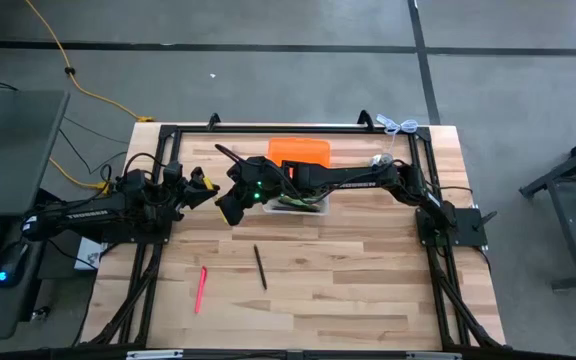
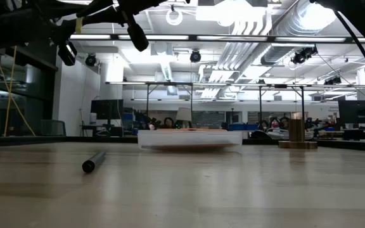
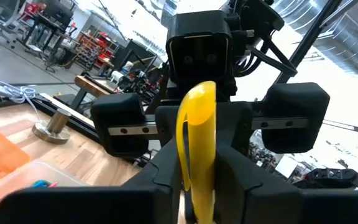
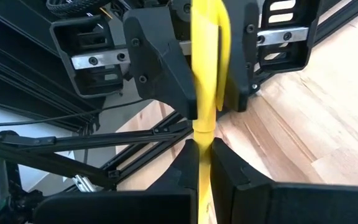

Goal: Pick & place school supplies into a supply box
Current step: Put the yellow pen into the orange supply box

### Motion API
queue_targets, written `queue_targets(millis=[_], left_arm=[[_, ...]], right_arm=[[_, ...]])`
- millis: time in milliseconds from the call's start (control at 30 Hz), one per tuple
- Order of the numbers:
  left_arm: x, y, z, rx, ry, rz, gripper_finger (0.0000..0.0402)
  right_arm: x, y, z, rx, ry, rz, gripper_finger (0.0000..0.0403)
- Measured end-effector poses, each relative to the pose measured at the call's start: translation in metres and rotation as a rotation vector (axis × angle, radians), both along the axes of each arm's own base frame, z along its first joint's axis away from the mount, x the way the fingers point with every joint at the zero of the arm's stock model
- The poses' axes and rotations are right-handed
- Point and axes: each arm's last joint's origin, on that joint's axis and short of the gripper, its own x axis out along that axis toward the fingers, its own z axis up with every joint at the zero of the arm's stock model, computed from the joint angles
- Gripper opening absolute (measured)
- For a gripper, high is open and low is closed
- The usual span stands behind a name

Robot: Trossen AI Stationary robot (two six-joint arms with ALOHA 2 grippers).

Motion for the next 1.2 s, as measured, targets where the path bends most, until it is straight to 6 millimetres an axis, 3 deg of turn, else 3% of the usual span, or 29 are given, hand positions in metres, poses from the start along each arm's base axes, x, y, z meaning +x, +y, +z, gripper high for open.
queue_targets(millis=[200,733,1200], left_arm=[[0.0,-0.0001,0.0,0.001,0.001,-0.003,0.0079],[0.0001,0.0002,-0.0003,0.005,0.004,0.008,0.0076],[0.0005,0.0006,-0.0017,0.0,0.014,0.016,0.0076]], right_arm=[[0.0,-0.0002,-0.0002,-0.01,0.0,-0.003,0.0],[0.0,0.0002,0.0,-0.053,-0.008,0.041,0.0006],[-0.0019,-0.0049,0.0026,-0.062,-0.013,0.107,0.0161]])
